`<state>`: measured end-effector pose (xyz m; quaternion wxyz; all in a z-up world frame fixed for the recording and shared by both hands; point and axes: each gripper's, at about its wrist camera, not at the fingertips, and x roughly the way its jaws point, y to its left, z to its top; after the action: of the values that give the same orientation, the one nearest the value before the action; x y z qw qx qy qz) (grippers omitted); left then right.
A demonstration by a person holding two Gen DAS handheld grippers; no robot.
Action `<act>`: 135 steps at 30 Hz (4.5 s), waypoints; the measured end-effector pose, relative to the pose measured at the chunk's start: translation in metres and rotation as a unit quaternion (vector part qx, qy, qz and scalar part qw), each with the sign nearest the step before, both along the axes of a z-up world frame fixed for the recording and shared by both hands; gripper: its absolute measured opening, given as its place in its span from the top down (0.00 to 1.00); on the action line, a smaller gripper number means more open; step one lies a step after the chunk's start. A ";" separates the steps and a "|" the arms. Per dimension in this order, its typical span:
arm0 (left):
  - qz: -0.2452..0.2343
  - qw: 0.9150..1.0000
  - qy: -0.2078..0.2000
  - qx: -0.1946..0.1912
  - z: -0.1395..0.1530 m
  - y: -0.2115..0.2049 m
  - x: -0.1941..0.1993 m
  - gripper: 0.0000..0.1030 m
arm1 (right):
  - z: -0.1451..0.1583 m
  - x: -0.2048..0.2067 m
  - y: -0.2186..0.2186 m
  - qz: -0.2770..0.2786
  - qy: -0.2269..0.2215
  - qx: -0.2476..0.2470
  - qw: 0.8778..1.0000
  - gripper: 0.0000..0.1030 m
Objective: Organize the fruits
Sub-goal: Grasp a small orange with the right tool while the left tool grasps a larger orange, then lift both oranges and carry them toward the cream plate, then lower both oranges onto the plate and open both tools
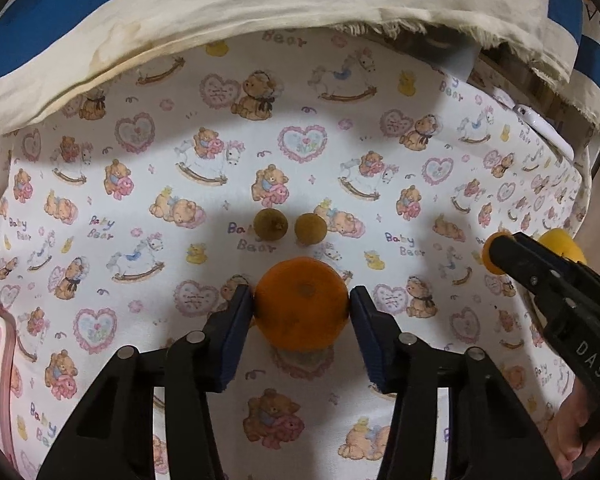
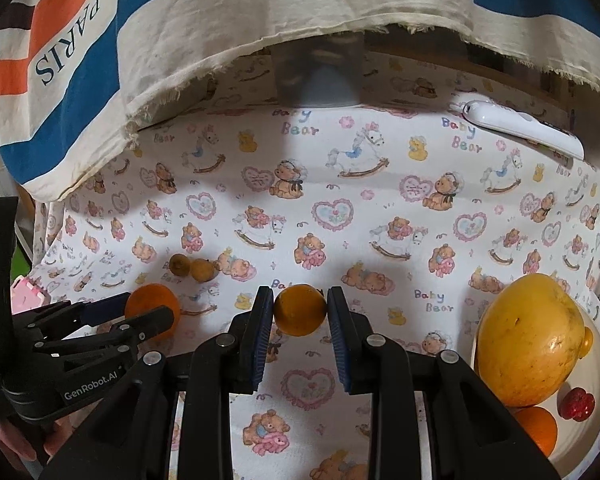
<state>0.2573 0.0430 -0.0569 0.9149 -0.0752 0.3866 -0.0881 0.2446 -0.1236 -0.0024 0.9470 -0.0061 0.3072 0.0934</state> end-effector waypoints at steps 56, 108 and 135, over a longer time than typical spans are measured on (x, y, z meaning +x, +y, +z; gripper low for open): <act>-0.006 0.967 -0.250 0.047 0.049 -0.018 -0.071 0.54 | 0.029 -0.105 -0.027 -0.007 -0.195 -0.068 0.978 0.72; -0.226 0.953 -0.200 0.026 0.072 -0.227 -0.126 0.54 | -0.014 -0.092 -0.261 -0.215 0.078 0.041 0.973 0.72; -0.279 0.946 -0.157 0.043 0.048 -0.269 -0.118 0.53 | 0.001 -0.109 -0.274 -0.220 0.033 0.100 0.970 0.38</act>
<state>0.1389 -0.2264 -0.0091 0.9051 0.0901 0.2471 -0.3340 0.1360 -0.3971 -0.0013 0.9294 0.1594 0.3215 -0.0864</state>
